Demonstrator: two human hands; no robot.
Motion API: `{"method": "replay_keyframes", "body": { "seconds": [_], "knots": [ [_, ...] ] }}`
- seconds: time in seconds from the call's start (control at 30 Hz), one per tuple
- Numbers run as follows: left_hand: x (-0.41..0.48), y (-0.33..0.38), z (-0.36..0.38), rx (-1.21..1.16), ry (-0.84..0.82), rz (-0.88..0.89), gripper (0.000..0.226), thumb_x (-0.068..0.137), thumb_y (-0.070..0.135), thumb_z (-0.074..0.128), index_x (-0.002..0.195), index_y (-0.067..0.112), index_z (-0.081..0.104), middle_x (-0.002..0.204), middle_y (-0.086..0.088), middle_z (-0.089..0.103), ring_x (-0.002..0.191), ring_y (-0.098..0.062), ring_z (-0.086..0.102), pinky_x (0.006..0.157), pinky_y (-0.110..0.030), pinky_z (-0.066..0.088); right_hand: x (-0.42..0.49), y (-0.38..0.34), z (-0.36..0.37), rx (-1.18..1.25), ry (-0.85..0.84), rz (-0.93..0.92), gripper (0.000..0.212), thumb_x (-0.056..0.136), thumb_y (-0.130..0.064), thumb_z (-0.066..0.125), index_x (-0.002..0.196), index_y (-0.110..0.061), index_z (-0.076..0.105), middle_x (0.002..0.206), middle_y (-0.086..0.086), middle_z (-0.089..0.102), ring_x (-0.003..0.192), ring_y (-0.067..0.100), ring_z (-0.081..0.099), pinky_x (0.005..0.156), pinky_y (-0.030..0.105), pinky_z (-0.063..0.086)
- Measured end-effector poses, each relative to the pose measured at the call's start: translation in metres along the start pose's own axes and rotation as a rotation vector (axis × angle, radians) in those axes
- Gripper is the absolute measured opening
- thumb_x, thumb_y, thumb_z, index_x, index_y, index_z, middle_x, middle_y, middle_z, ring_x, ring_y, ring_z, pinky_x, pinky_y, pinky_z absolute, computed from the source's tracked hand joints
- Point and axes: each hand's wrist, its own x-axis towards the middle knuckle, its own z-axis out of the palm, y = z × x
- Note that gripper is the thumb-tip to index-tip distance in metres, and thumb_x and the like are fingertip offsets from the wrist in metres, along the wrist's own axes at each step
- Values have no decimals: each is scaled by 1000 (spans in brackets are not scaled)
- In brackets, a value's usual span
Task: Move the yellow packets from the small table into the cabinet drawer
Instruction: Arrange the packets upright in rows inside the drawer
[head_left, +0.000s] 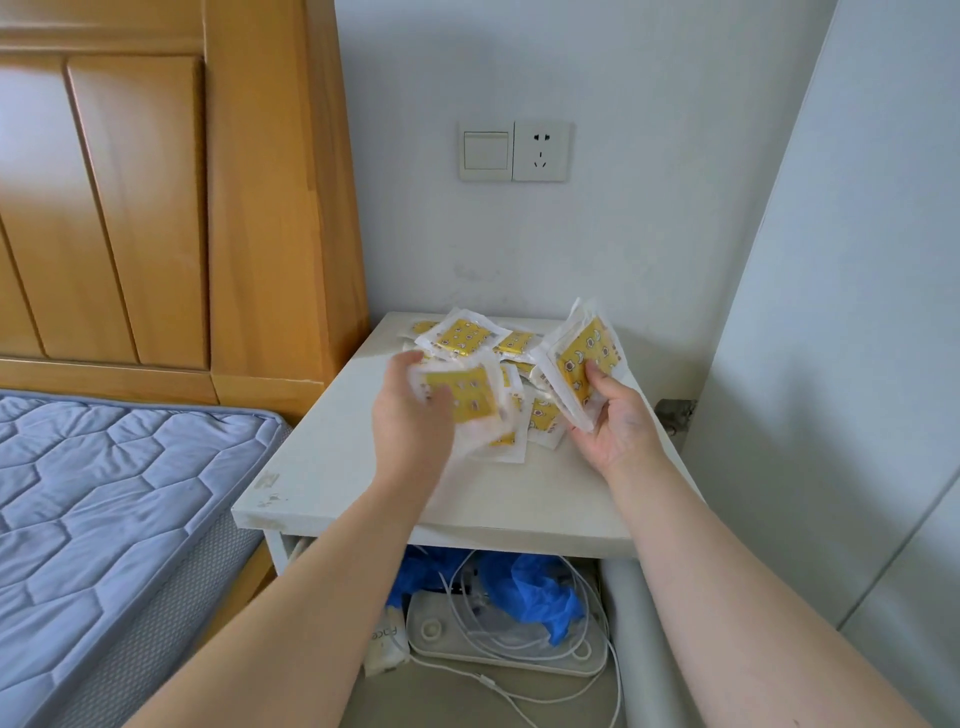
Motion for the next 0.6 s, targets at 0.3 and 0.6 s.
{"method": "replay_keyframes", "body": {
  "seconds": [0.3,0.6],
  "knots": [
    [13,14,18,1001,-337,214,43,91,39,52,127,17,47,129,-4,47,122,-24,40,91,-36,39,7,-5,-11,-39,27,49,16,97,-12,48,101,-6,62,85,9,74,77,25,72,83,43,55],
    [32,22,30,881,-616,-104,92,71,64,71,136,9,37,132,-10,49,121,-29,47,98,-42,45,12,-4,-16,-188,30,139,16,96,-15,51,103,-9,64,90,7,73,78,23,69,78,41,54]
  ]
}}
